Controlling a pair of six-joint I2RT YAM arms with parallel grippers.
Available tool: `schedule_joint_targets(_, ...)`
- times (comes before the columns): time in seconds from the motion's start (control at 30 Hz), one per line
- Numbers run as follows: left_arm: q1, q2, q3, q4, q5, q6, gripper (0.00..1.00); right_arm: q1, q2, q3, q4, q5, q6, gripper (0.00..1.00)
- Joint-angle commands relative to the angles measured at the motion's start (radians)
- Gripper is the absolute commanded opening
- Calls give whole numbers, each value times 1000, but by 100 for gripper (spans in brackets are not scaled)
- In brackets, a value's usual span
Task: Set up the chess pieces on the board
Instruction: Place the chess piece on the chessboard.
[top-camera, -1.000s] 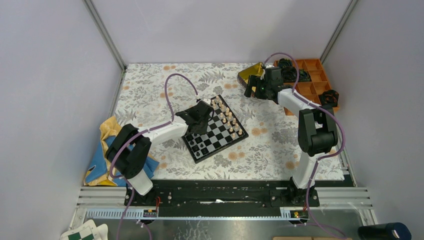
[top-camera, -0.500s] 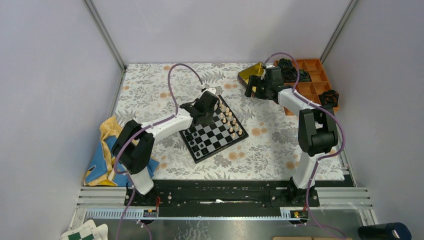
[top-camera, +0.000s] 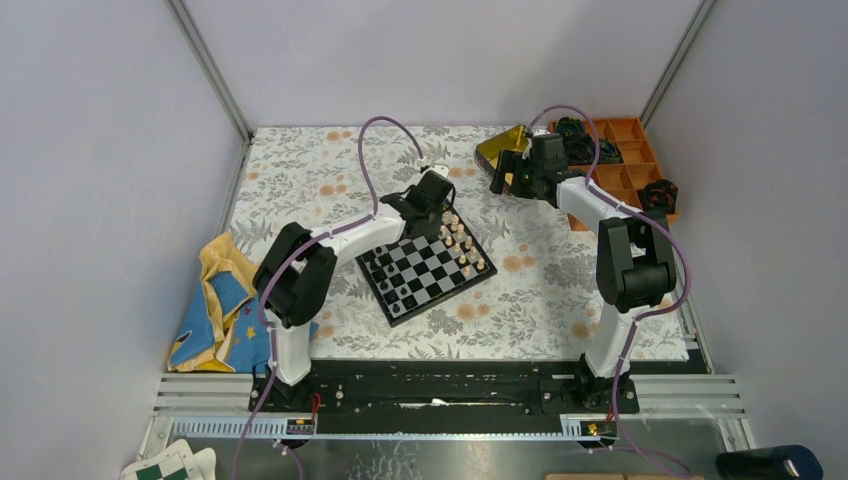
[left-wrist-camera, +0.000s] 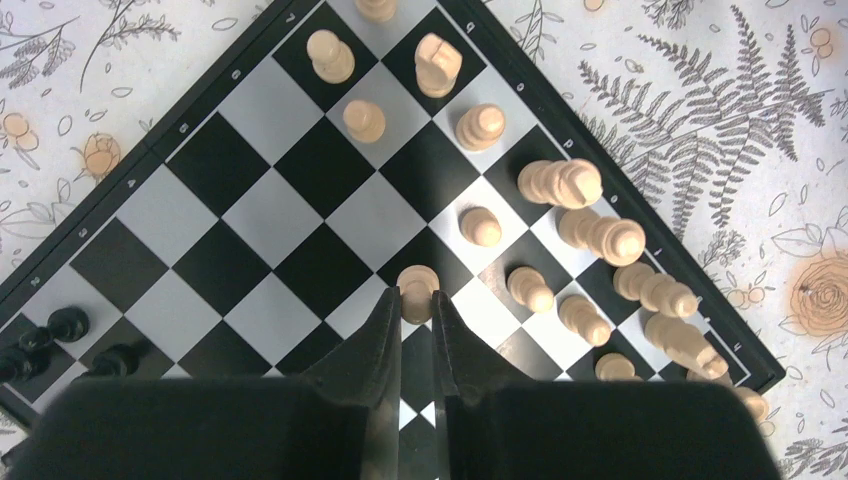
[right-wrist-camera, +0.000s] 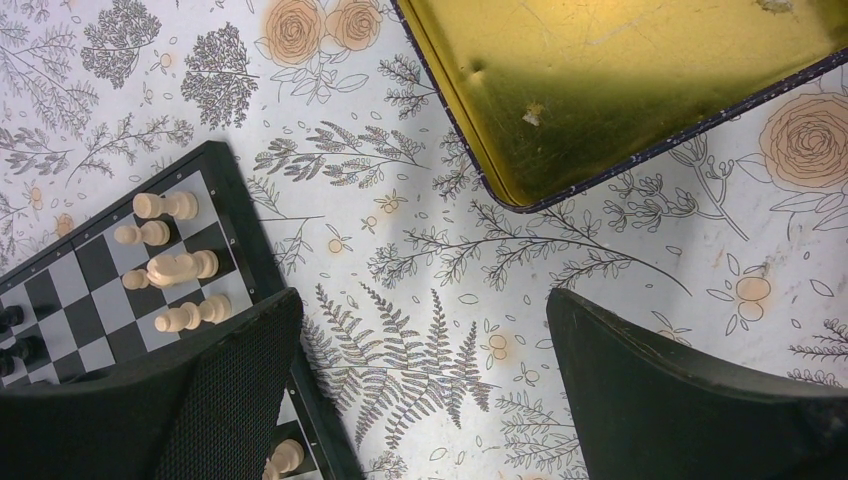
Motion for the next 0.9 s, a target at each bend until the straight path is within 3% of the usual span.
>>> schedule_joint_targets(0.0, 13, 40, 63, 48, -20, 26, 0, -13, -27, 15, 31, 10, -8, 100)
schedule_joint_targets(0.87, 40, 160, 180, 59, -10, 40, 0, -15, -24, 11, 33, 4, -5, 100)
